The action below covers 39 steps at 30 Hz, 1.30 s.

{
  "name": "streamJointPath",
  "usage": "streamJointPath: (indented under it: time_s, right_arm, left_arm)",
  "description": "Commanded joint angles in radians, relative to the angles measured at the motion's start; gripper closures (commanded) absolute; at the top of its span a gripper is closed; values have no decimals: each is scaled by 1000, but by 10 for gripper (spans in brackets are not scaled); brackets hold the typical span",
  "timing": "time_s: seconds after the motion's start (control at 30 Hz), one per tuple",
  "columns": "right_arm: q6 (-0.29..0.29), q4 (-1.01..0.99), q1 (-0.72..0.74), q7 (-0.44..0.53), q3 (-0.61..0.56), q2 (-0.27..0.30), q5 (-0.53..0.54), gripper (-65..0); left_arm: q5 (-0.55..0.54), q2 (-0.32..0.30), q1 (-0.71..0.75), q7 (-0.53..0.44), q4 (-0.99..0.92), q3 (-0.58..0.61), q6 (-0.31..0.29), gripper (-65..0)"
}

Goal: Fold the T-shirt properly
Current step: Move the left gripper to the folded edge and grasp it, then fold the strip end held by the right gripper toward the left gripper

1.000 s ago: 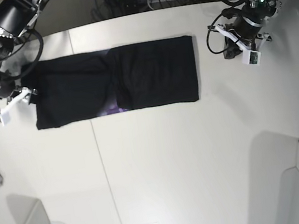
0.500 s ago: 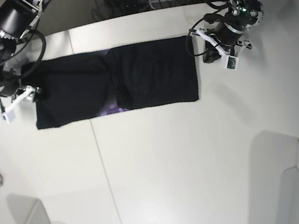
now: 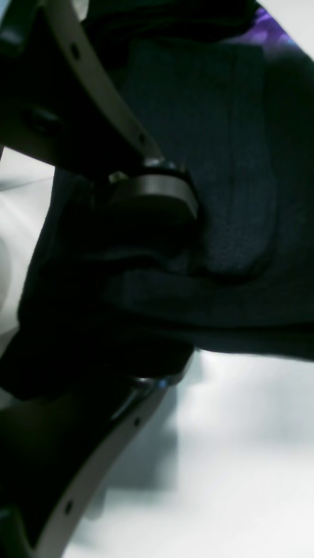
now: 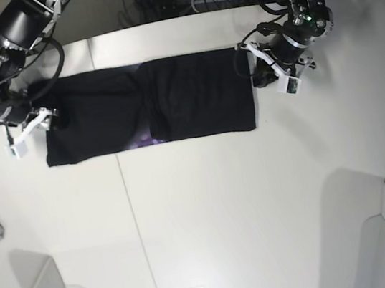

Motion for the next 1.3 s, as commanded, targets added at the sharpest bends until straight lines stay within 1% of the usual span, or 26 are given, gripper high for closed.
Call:
streamJointPath:
  time_s: [0.0,0.03,0.1,0.13,0.2,0.3,0.37,0.43,0.5,0.53,0.57,0.8,0.87,0.9,1.0,1.07,1.13,1.2,1.27]
  right_arm:
    - [5,-10,7,-17,-2,7,-14,-396]
    - [5,-21,7,-17,-2,9,-14,-395]
    - [5,-42,7,-15,-2,9,-14,-383]
    - [7,-50,7,-15,-2,10,-14,-359]
    - [7,-55,10,-15,-2,12,-14,-303]
    - [7,-55,12,-15,-2,12,-14,-228]
    - [7,-55,12,-15,-2,12,-14,-192]
    - [7,-55,18,-15,-2,27,-14,-147]
    - [7,-55,24,-15,-2,36,-16,-72]
    - [7,-55,27,-15,-2,47,-17,-21]
    - [7,-55,27,-15,-2,58,-17,0]
    - [1,-30,42,-15,-3,118,-19,0]
    - [-1,4,41,-20,-5,122,-19,0]
    - [-1,25,36,-20,-5,122,-20,0]
    - [-1,83,21,-23,-6,122,-20,0]
    - [-2,123,9,-21,-53,122,-20,0]
    - [-7,177,-20,-15,-99,119,-20,0]
    - [-51,244,-45,-12,-129,112,-20,0]
    - [-87,301,-66,8,-149,90,-20,0]
  left_arm:
    - [7,-2,2,10,9,9,-6,0]
    - [7,-2,2,10,9,21,-4,0]
    - [7,-2,-6,8,9,50,42,0]
    - [7,-2,-11,8,7,70,69,0]
    - [7,-5,-11,8,7,96,101,0]
    - [7,-5,-24,8,9,114,106,0]
    - [7,-2,-34,8,0,118,106,0]
    - [7,-2,-46,8,-19,118,106,0]
    - [7,-2,-57,10,-34,137,106,0]
    - [7,-7,-60,10,-42,156,106,0]
    - [7,-7,-60,10,-48,170,106,0]
    - [7,-1,-66,10,-46,263,108,0]
    - [6,-1,-78,10,-45,291,109,0]
    - [6,-1,-80,10,-45,300,121,0]
    - [1,-1,-83,10,-40,343,183,0]
    - [1,-1,-89,10,-40,380,206,0]
    - [-1,-1,-97,8,-45,407,212,0]
    - [-1,-1,-101,8,-46,426,212,0]
    - [-2,8,-103,8,-42,427,213,0]
